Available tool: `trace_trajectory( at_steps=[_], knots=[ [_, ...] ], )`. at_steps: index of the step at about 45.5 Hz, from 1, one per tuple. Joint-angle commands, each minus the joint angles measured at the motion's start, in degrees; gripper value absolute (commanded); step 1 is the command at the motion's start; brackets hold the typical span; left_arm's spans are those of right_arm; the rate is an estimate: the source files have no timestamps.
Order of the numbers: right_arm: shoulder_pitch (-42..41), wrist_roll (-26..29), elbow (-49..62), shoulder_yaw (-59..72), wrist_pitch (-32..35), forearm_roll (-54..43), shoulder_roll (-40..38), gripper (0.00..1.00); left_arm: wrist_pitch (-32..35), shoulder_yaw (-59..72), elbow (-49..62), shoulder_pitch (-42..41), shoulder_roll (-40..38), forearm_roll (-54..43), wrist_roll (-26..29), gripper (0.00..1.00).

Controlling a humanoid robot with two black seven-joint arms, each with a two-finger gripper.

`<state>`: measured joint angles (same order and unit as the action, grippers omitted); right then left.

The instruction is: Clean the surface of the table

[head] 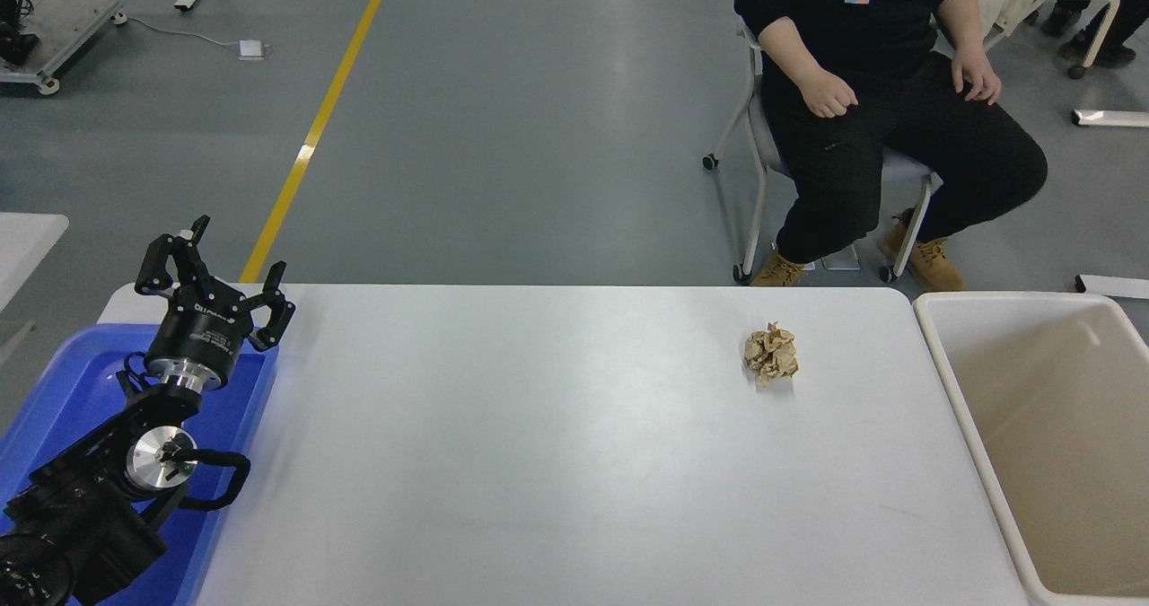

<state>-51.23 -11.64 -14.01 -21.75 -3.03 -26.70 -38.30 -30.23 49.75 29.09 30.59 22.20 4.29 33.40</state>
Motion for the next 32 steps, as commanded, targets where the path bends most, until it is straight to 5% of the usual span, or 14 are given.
trace_trajectory(
  at_steps=[1, 18, 32],
  knots=[
    [-3.44, -0.4, -11.82, -17.17, 0.3, -0.02, -4.32, 0.99, 0.0, 0.0, 0.01, 0.0, -0.06, 0.01, 0.0, 1.0],
    [-1.94, -0.23, -27.64, -43.62, 1.18, -0.02, -2.74, 0.99, 0.0, 0.0, 0.01, 0.0, 0.03, 0.01, 0.0, 1.0],
    [6.49, -0.23, -32.04, -60.43, 15.59, -0.02, 4.64, 0.99, 0.0, 0.0, 0.01, 0.0, 0.03, 0.01, 0.0, 1.0]
  ],
)
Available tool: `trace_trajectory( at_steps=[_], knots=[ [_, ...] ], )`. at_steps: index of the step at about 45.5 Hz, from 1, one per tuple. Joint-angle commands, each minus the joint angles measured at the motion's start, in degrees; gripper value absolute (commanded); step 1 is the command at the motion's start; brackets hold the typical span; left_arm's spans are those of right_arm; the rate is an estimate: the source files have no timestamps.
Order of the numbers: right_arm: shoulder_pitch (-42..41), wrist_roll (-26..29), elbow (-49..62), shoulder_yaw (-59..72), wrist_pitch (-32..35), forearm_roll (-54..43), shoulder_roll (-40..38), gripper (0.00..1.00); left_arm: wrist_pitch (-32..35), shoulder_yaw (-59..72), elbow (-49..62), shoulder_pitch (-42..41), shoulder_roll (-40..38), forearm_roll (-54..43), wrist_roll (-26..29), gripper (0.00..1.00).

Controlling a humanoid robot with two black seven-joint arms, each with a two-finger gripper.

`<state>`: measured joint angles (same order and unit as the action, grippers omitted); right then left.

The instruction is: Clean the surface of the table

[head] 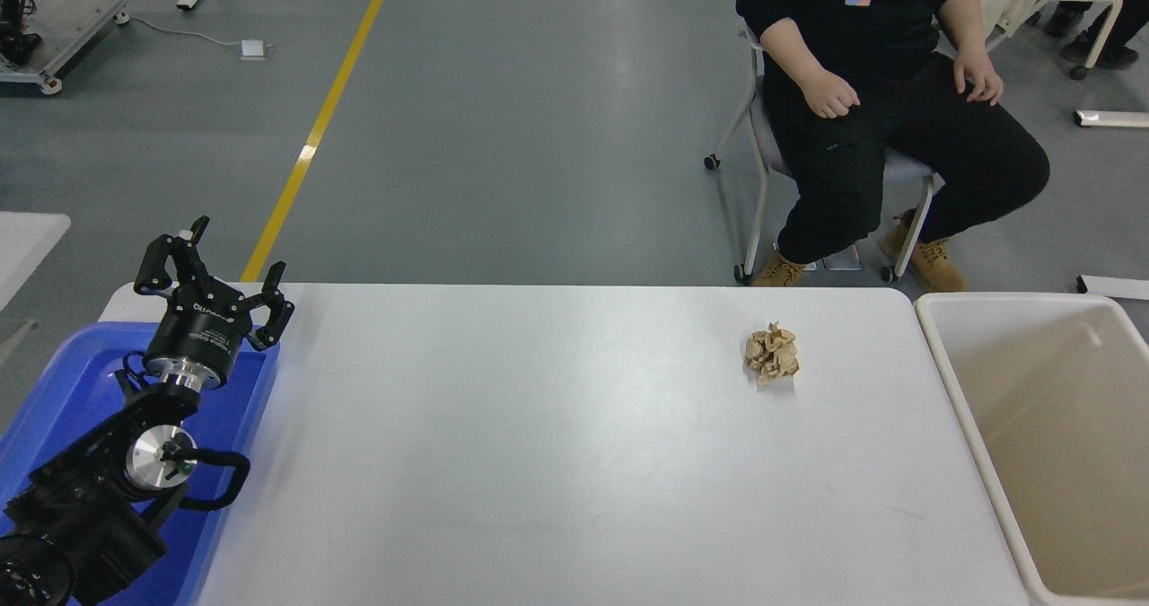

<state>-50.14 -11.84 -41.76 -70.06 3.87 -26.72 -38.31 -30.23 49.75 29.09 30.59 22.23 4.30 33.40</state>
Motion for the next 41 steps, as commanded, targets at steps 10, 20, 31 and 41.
trace_trajectory(
  at_steps=[10, 20, 31, 41],
  knots=[
    [13.31, -0.73, -3.6, -12.56, 14.5, 0.0, 9.47, 0.99, 0.0, 0.0, 0.0, 0.0, 0.01, 0.01, 0.0, 1.0],
    [18.67, -4.07, -2.72, -10.45, 14.85, -0.09, 13.52, 0.99, 0.0, 0.0, 0.0, 0.0, 0.01, 0.01, 0.0, 1.0],
    [19.91, -6.53, 1.85, -4.57, 14.85, -0.09, 16.07, 0.99, 0.0, 0.0, 0.0, 0.0, -0.08, 0.01, 0.0, 1.0],
    [19.64, -8.81, 4.84, -1.4, 14.68, -0.09, 17.04, 0.99, 0.0, 0.0, 0.0, 0.0, -0.08, 0.01, 0.0, 1.0]
  ],
)
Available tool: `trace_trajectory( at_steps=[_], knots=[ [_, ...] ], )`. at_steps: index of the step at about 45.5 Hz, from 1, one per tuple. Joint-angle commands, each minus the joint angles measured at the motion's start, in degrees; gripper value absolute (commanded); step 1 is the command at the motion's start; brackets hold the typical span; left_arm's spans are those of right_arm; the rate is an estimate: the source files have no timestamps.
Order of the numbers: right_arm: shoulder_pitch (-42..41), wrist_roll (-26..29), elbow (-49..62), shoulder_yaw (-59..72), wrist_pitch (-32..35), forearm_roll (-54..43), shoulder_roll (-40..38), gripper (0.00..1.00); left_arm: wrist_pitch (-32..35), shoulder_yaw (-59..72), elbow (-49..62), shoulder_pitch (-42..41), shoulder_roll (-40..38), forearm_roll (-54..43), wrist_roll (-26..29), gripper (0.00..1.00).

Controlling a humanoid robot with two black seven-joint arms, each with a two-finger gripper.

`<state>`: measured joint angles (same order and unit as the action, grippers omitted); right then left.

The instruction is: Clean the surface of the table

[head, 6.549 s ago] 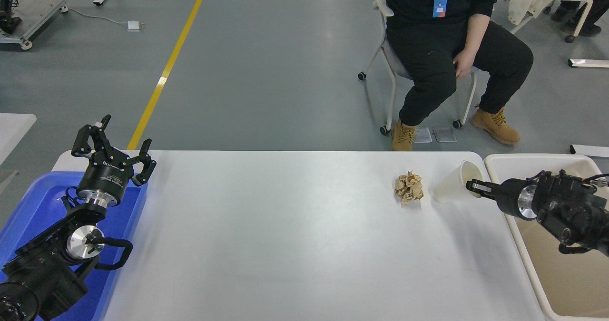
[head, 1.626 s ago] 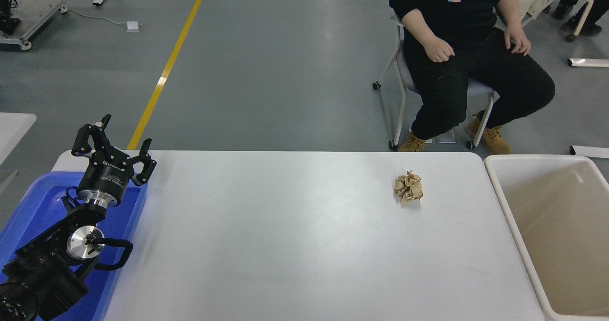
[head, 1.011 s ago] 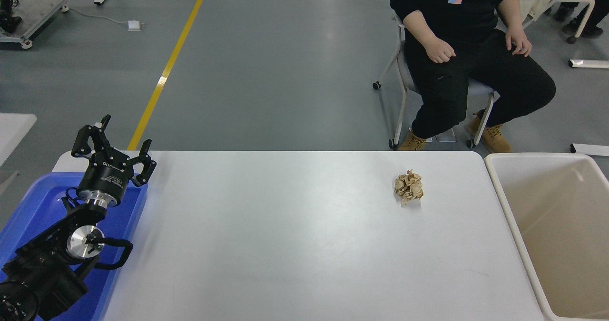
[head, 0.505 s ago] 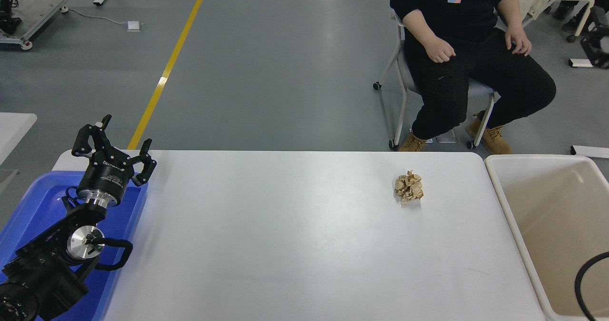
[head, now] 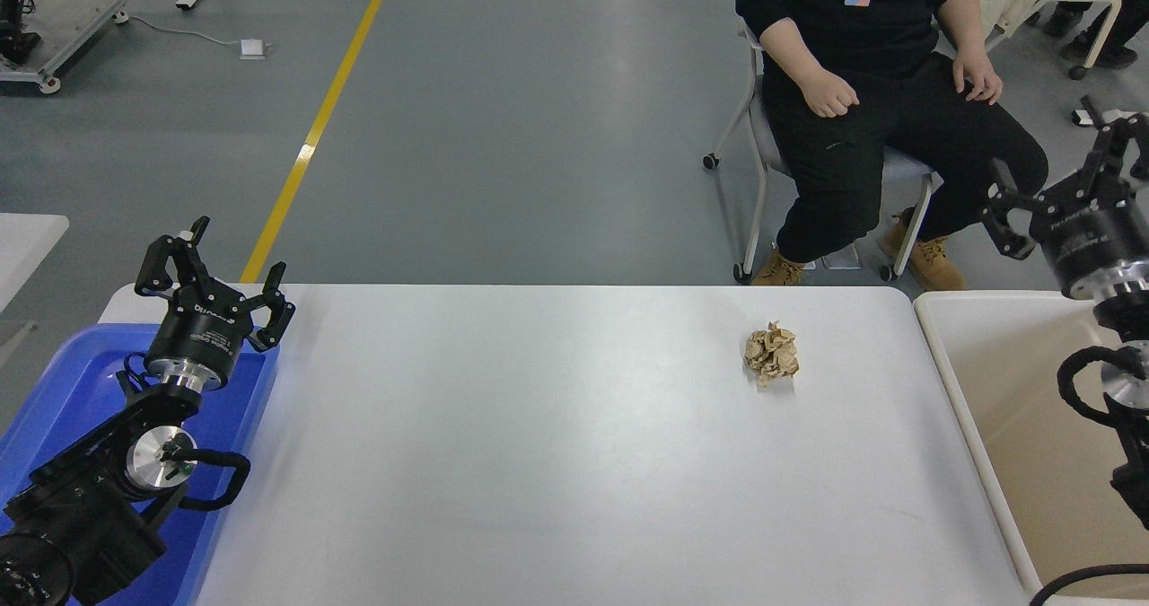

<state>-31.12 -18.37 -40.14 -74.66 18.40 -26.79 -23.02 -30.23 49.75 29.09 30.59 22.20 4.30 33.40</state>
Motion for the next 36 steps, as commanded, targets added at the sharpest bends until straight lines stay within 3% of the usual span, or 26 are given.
trace_trajectory(
  at_steps=[1, 22, 36],
  knots=[
    [0.53, -2.28, 3.22, 3.12, 0.15, 0.07, 1.76, 0.99, 0.0, 0.0, 0.0, 0.0, 0.04, 0.0, 0.0, 1.0],
    [-2.63, -2.19, 4.8, 3.9, -0.29, 0.07, -0.7, 0.99, 0.0, 0.0, 0.0, 0.0, 0.04, 0.0, 0.0, 1.0],
    [-8.87, -2.11, 15.61, 14.09, 0.06, 0.16, -6.94, 0.99, 0.0, 0.0, 0.0, 0.0, 0.04, 0.0, 0.0, 1.0]
  ],
)
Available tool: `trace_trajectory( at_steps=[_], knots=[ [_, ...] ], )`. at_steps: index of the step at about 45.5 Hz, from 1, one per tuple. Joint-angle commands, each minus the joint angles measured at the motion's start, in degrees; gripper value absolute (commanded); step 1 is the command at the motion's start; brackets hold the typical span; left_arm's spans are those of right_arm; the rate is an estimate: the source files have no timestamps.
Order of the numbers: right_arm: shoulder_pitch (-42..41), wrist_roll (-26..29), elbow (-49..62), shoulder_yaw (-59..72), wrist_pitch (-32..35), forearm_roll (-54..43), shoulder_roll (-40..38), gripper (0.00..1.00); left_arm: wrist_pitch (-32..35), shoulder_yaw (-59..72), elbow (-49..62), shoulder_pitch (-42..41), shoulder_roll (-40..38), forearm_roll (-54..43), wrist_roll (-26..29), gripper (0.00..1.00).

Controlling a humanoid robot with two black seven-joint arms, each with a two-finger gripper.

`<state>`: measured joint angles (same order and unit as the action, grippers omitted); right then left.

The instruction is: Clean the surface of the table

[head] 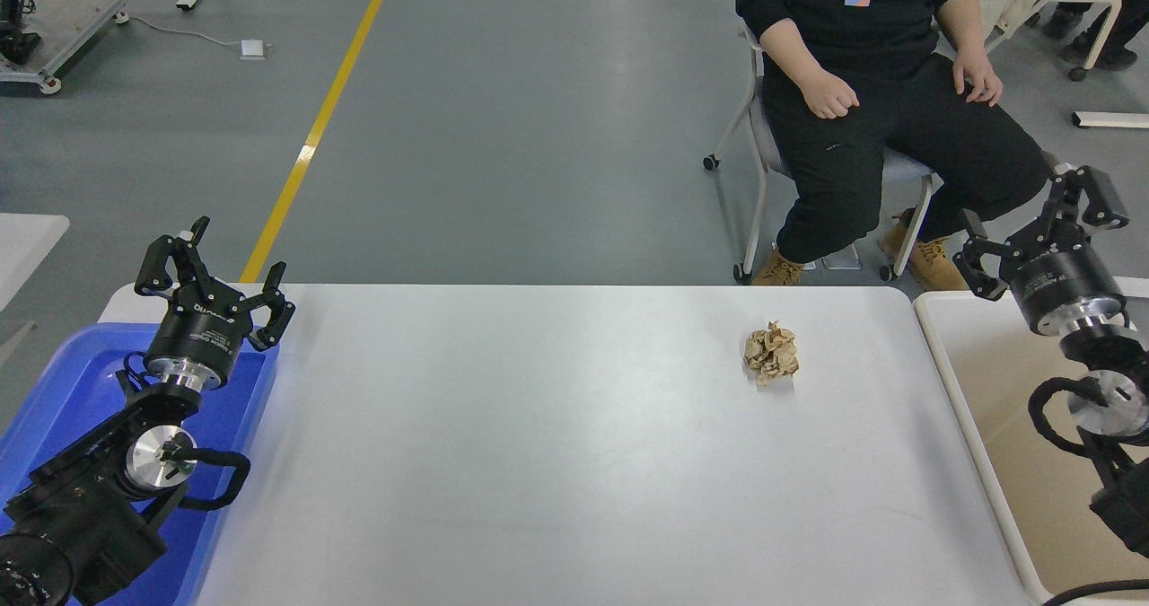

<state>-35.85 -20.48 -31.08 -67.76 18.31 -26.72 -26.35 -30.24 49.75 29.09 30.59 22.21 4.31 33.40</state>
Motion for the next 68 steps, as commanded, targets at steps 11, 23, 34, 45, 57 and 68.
trace_trajectory(
  at_steps=[11, 23, 34, 45, 57, 68],
  knots=[
    [-7.74, 0.0, 6.74, 13.62, -0.03, 0.0, -8.01, 0.99, 0.0, 0.0, 0.01, 0.0, 0.03, 0.0, 0.0, 1.0],
    [-16.52, -0.09, 5.86, 33.02, 0.94, -9.65, -9.51, 0.99, 0.0, 0.0, 0.01, 0.0, 0.03, 0.0, 0.0, 1.0],
    [-25.84, -0.18, 5.33, 59.48, 0.85, -14.32, -8.54, 0.99, 0.0, 0.0, 0.01, 0.0, 0.03, 0.0, 0.0, 1.0],
    [-35.25, -3.25, 1.56, 87.08, 0.85, -14.32, -3.98, 0.99, 0.0, 0.0, -0.08, 0.0, 0.03, 0.0, 0.0, 1.0],
    [-36.48, -4.4, 1.64, 96.94, 0.24, -20.03, 4.37, 0.99, 0.0, 0.0, 0.01, 0.0, 0.03, 0.0, 0.0, 1.0],
    [-34.55, -4.31, 3.83, 99.75, -3.63, -21.36, 11.75, 0.99, 0.0, 0.0, 0.01, 0.0, 0.03, 0.0, 0.0, 1.0]
  ],
)
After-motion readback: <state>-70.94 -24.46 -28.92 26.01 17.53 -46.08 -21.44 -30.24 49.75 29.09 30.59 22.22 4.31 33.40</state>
